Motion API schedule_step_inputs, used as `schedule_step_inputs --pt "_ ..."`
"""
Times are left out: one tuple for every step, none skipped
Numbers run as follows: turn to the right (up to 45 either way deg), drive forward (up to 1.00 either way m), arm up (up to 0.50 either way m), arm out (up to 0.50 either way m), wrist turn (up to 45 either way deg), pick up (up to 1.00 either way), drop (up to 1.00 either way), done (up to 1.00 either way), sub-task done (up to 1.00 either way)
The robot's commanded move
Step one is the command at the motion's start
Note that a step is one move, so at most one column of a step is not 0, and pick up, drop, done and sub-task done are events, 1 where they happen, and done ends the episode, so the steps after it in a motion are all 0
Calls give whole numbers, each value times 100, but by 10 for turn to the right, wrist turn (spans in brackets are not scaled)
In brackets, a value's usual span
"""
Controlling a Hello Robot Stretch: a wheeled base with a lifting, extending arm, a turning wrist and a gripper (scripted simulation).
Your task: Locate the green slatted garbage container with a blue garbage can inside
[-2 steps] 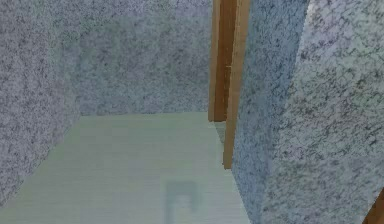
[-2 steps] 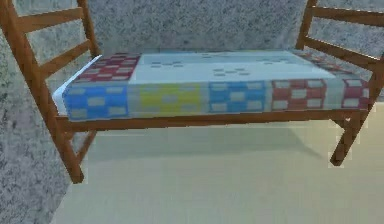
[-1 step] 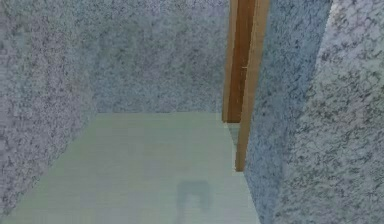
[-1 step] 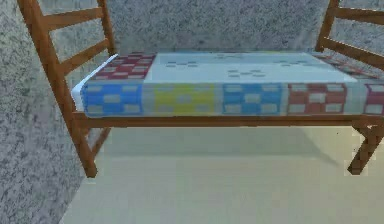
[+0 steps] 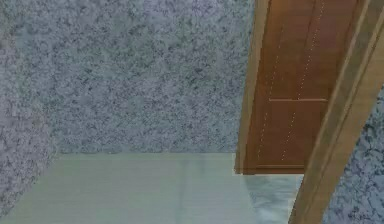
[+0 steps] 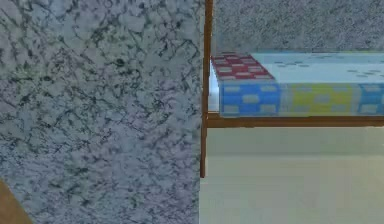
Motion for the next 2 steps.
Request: schedule_step_inputs --pt "0 85 0 0 0 0 0 0 0" --pt "450 0 0 0 0 0 0 0 0"
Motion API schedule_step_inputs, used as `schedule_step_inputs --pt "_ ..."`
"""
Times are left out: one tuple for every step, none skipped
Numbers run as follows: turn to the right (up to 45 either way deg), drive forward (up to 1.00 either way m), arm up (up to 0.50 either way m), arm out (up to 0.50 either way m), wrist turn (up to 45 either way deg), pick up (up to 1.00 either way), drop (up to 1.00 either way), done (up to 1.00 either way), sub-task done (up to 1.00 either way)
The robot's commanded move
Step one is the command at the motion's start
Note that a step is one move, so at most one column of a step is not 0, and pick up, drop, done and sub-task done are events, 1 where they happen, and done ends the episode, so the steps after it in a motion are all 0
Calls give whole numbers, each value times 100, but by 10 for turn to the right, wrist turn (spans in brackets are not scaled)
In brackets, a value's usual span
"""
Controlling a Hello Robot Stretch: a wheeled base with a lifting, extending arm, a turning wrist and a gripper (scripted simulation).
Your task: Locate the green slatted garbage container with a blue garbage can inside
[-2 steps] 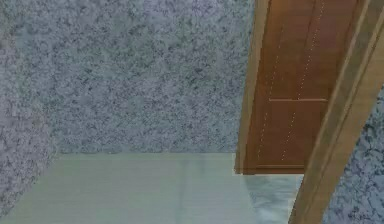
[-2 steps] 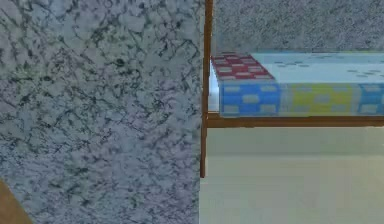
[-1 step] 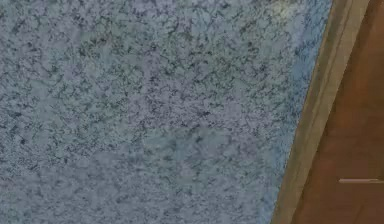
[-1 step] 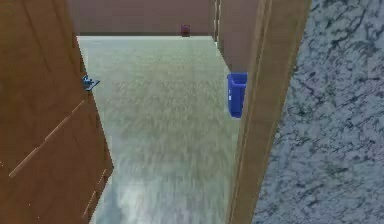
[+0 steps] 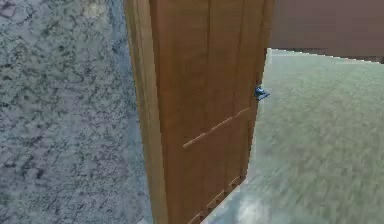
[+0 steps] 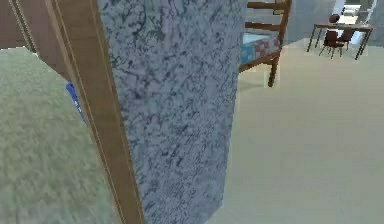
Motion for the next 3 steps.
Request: schedule_step_inputs --pt "450 0 0 0 0 0 0 0 0" --pt "450 0 0 0 0 0 0 0 0" --pt "0 20 0 0 0 0 0 0 0"
